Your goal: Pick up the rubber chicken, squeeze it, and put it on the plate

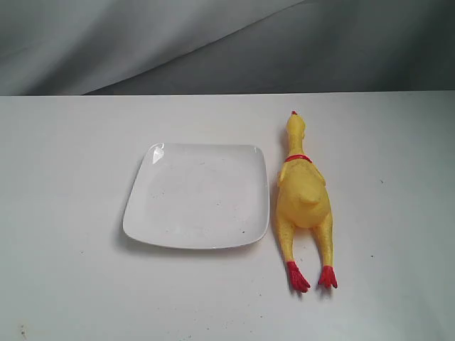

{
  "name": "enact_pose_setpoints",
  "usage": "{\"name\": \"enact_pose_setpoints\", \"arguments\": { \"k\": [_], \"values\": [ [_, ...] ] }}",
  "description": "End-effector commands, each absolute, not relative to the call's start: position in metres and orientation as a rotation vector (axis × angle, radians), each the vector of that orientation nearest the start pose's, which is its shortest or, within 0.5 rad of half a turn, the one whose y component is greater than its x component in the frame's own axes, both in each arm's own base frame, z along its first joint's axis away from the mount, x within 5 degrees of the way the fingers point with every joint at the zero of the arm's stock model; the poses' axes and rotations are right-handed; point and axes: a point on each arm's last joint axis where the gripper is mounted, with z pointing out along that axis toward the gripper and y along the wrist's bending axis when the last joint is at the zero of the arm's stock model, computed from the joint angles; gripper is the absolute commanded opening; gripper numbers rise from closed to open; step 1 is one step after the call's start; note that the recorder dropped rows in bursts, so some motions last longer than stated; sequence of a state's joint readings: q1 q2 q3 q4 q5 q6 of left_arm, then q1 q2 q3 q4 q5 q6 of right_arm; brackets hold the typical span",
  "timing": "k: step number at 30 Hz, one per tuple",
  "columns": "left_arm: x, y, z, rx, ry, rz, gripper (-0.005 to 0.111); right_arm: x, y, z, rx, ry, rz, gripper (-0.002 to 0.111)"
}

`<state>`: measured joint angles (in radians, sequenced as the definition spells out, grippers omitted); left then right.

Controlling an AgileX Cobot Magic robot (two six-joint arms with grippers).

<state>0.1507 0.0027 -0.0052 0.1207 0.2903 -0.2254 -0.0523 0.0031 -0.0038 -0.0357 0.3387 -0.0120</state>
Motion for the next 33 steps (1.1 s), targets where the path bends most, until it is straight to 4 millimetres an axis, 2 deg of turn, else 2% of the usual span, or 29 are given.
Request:
{"name": "enact_pose_setpoints", "arguments": {
  "k": [1, 7, 15, 25, 27, 29, 31, 33],
  "values": [
    [0.054, 0.011, 0.188, -0.259, 1.747, 0.056, 0.000, 0.054, -0.004, 0.183, 0.022, 1.818, -0.081, 0.000],
    [0.054, 0.011, 0.188, -0.259, 1.747, 0.056, 0.000, 0.055, -0.005, 0.187, -0.010, 1.769, -0.119, 0.000],
    [0.054, 0.011, 0.188, -0.259, 1.747, 0.056, 0.000, 0.054, -0.002, 0.228, -0.025, 1.319, -0.115, 0.000],
    [0.054, 0.011, 0.188, -0.259, 1.747, 0.056, 0.000, 0.047, -0.001, 0.245, -0.031, 1.117, -0.111, 0.000],
    [0.054, 0.011, 0.188, -0.259, 1.747, 0.056, 0.000, 0.041, 0.000, 0.257, 0.011, 0.973, -0.024, 0.000],
    [0.054, 0.011, 0.188, -0.259, 1.747, 0.056, 0.000, 0.036, 0.001, 0.263, 0.114, 0.885, 0.209, 0.000],
    [0.054, 0.011, 0.188, -0.259, 1.747, 0.056, 0.000, 0.037, 0.001, 0.262, 0.157, 0.885, 0.298, 0.000],
    [0.054, 0.011, 0.188, -0.259, 1.747, 0.056, 0.000, 0.039, 0.001, 0.261, 0.170, 0.938, 0.301, 0.000]
  ]
}}
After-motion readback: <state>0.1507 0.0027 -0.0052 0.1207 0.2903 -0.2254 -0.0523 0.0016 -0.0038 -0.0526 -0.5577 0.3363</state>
